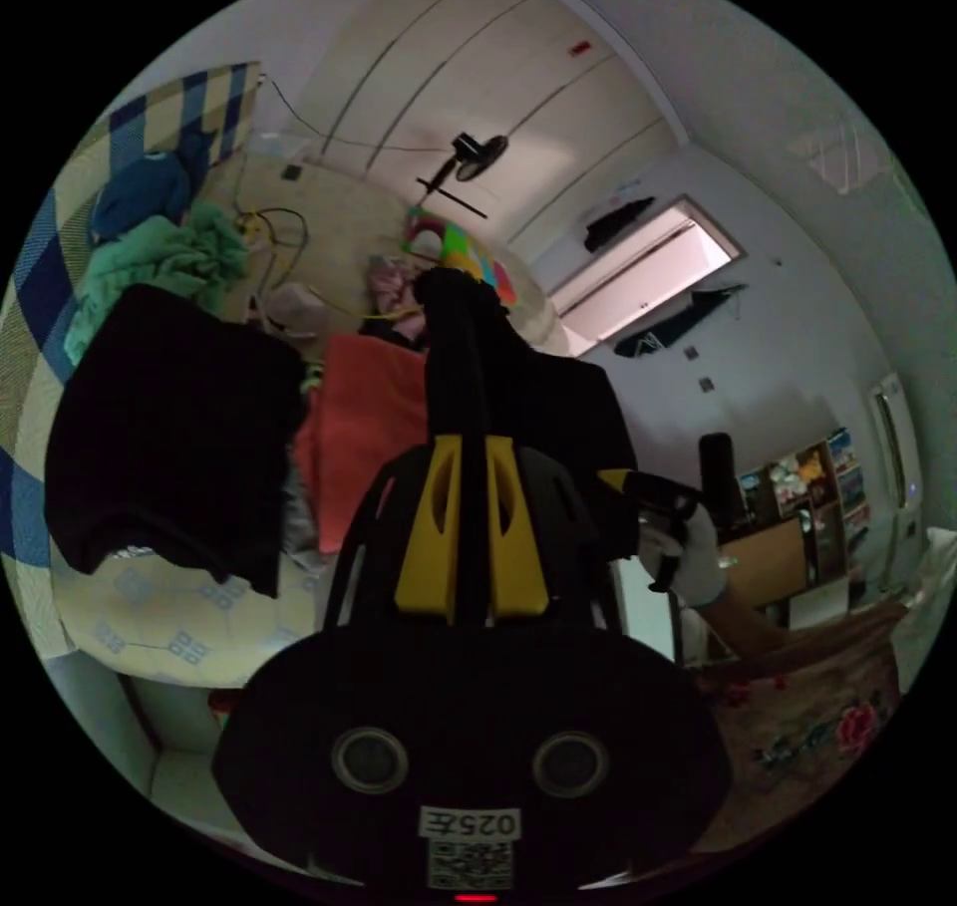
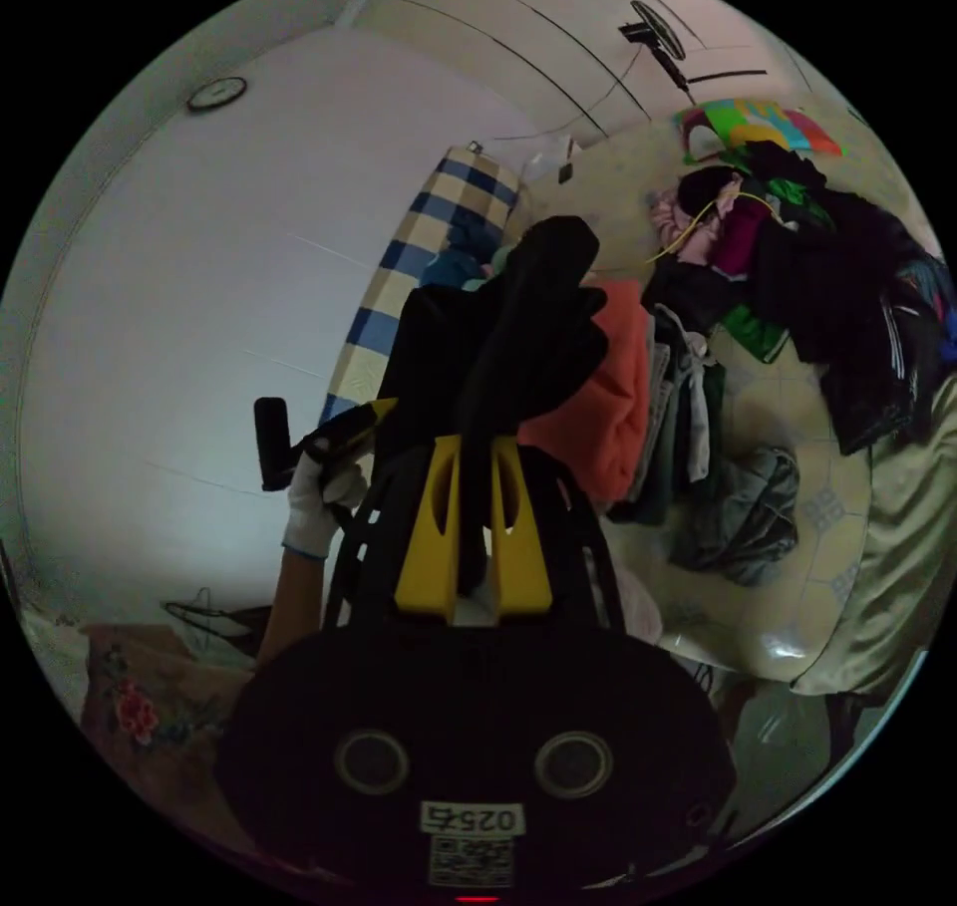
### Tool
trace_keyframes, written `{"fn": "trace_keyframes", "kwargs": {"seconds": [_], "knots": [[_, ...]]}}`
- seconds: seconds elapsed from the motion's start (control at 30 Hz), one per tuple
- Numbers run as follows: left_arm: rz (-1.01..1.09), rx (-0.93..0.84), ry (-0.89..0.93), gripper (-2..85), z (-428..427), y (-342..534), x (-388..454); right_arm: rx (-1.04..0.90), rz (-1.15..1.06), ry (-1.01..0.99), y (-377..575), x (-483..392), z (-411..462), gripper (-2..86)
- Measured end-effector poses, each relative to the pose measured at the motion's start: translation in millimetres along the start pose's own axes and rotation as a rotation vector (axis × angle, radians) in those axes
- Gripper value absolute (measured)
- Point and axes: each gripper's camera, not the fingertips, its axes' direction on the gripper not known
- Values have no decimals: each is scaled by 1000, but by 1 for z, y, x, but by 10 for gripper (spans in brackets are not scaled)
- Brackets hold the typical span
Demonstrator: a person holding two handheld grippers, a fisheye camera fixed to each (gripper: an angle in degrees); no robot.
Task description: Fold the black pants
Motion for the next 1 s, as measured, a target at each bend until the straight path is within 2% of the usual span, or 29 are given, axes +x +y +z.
{"fn": "trace_keyframes", "kwargs": {"seconds": [0.2,0.27,0.47,0.63,0.77,0.83,0.9,1.0], "knots": [[-197,-33,-107,3,67,-4,-76,-151,80,231,-48,69,117,54],[-194,-104,-196,7,86,0,-85,-130,140,181,-48,104,128,56],[-88,-96,-276,19,86,23,-57,-137,195,55,-59,145,144,47],[-162,40,-287,15,66,51,-32,-145,-87,283,-92,101,157,37],[-104,-20,-357,13,86,61,-26,-223,-44,338,-103,121,178,39],[-112,-29,-339,17,85,64,-26,-228,4,300,-98,141,184,44],[-131,-17,-315,20,75,70,-23,-181,52,176,-91,159,178,47],[-270,99,-252,-1,42,92,-23,-143,109,15,-74,179,163,39]]}}
